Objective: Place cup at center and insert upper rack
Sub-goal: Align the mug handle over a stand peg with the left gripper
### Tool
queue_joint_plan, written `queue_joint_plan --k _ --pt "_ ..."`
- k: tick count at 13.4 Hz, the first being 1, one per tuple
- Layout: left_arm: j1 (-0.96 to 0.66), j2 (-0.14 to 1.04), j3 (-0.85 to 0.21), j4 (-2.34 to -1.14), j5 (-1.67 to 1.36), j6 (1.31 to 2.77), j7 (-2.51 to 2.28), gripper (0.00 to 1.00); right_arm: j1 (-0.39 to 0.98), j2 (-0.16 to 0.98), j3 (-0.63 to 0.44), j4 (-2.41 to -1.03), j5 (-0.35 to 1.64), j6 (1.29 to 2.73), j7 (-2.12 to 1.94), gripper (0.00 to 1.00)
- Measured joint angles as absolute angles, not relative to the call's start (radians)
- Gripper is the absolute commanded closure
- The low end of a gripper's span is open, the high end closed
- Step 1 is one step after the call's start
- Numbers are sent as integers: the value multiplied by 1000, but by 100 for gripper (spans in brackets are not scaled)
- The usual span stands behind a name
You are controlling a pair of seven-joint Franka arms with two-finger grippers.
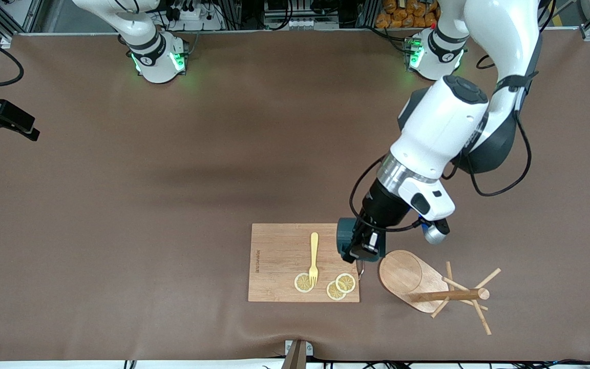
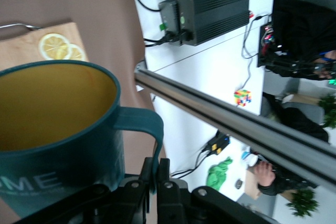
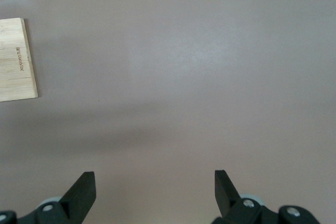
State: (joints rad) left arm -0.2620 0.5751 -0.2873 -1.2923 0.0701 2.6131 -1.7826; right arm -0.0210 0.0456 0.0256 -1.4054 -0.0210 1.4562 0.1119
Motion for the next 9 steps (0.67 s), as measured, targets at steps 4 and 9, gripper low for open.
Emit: queue_joint_plan --k 4,9 --pt "-228 626 -289 -1296 20 2665 -1643 100 -21 46 26 -1405 -21 1448 112 0" --pt "-172 633 -310 -1310 -179 2665 -1361 100 -21 46 26 -1405 -21 1439 113 0"
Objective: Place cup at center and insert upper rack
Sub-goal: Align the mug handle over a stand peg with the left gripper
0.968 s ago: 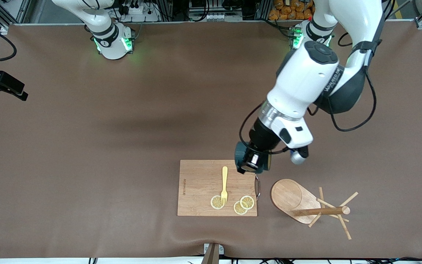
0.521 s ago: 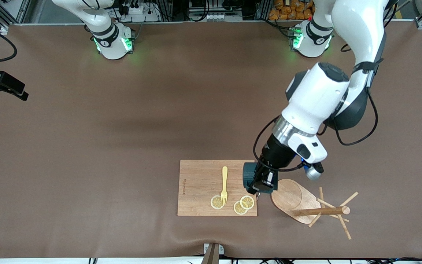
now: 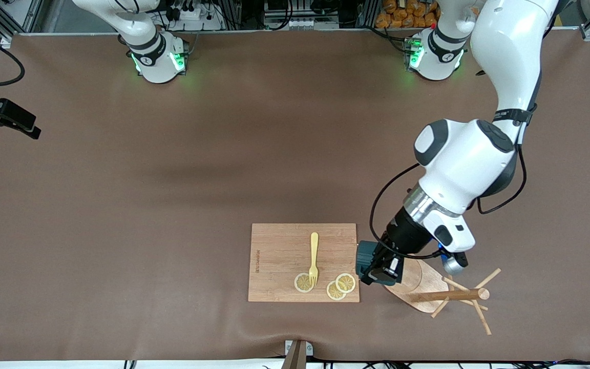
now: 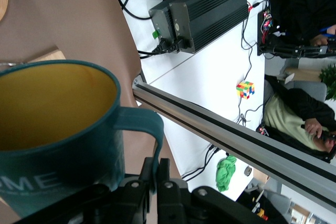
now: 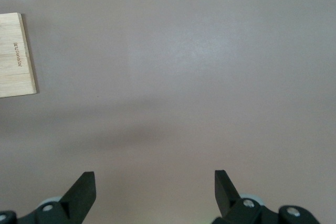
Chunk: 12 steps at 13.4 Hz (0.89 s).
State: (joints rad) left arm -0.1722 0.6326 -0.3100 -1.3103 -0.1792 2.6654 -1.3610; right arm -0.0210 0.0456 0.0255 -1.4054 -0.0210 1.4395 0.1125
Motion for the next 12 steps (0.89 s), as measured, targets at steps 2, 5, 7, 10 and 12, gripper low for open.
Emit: queue_joint_plan --k 2,5,7,10,12 --pt "-153 633 -316 -1320 -226 2663 -1292 100 -21 46 25 -1405 -21 1439 113 0" --pt "-132 634 -319 -1326 -273 2660 -1249 100 -21 46 25 -1405 -21 1439 113 0" --pt "-104 634 -320 -1327 -283 2659 -1249 100 -21 46 25 -1405 -21 1438 113 0" --pt "-54 634 -321 -1329 -328 2658 -1242 100 -21 46 25 -1405 -21 1438 113 0" --pt "-40 635 -321 -1332 -345 2654 -1240 100 -21 46 25 -1405 -21 1438 113 0"
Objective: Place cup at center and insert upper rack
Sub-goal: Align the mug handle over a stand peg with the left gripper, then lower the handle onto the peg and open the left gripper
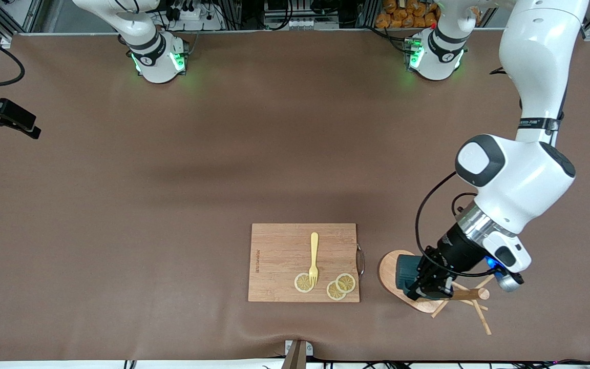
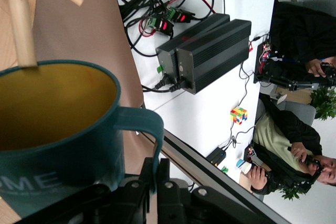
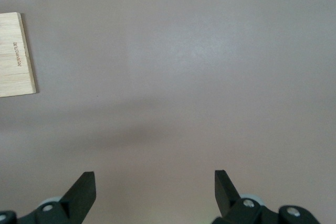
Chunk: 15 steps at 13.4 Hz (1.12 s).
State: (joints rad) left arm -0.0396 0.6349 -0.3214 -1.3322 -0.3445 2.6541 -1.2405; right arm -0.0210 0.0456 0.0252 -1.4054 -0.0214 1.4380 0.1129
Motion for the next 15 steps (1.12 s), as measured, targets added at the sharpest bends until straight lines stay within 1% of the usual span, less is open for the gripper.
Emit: queue_joint_plan --k 7,15 --pt "-18 667 -322 -1339 -350 2653 -1234 100 -21 46 25 -1405 -21 1438 121 0" --pt "7 670 -323 -1342 -350 2653 -1232 100 -19 46 26 -1405 -21 1437 125 0"
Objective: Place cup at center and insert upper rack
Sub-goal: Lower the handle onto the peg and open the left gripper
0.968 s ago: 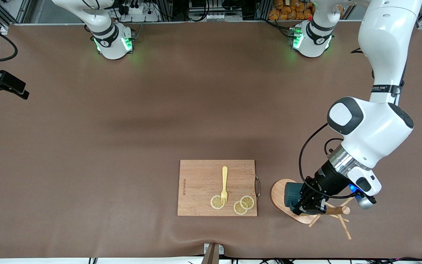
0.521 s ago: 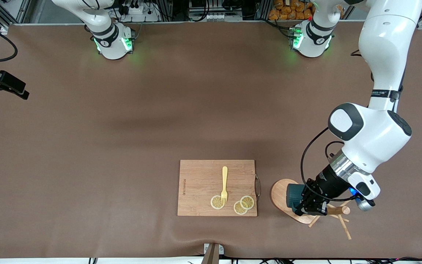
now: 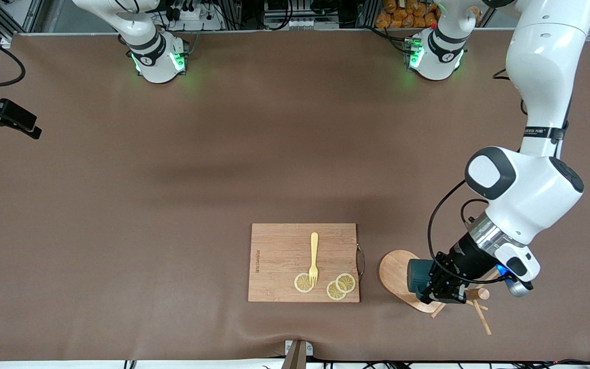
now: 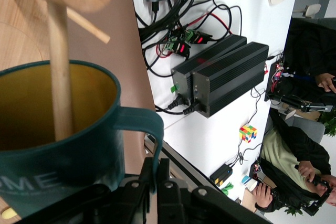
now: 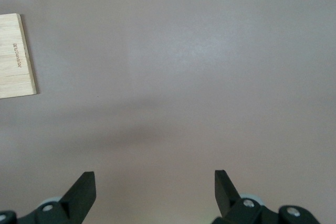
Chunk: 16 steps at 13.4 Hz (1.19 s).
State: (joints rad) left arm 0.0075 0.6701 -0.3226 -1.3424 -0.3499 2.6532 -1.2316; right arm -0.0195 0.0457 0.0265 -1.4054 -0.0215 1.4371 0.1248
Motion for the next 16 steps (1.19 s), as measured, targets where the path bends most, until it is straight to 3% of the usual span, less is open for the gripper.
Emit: queue_joint_plan --k 12,13,14,15,16 --pt "46 672 -323 -1367 -350 2653 -1230 100 -19 46 26 -1405 -21 1426 126 0" --pt "47 671 -323 -1367 -350 2652 -1230 87 -19 46 26 -1405 -21 1426 126 0" --pt "48 671 -324 -1367 -350 2651 -1230 40 -19 46 26 -1405 -21 1425 126 0" --pt "50 671 -324 -1366 -350 2649 -1230 0 -19 46 26 -1405 -21 1425 127 0" --pt "54 672 -324 -1366 -350 2646 -1230 0 -19 46 26 -1405 -21 1425 127 0"
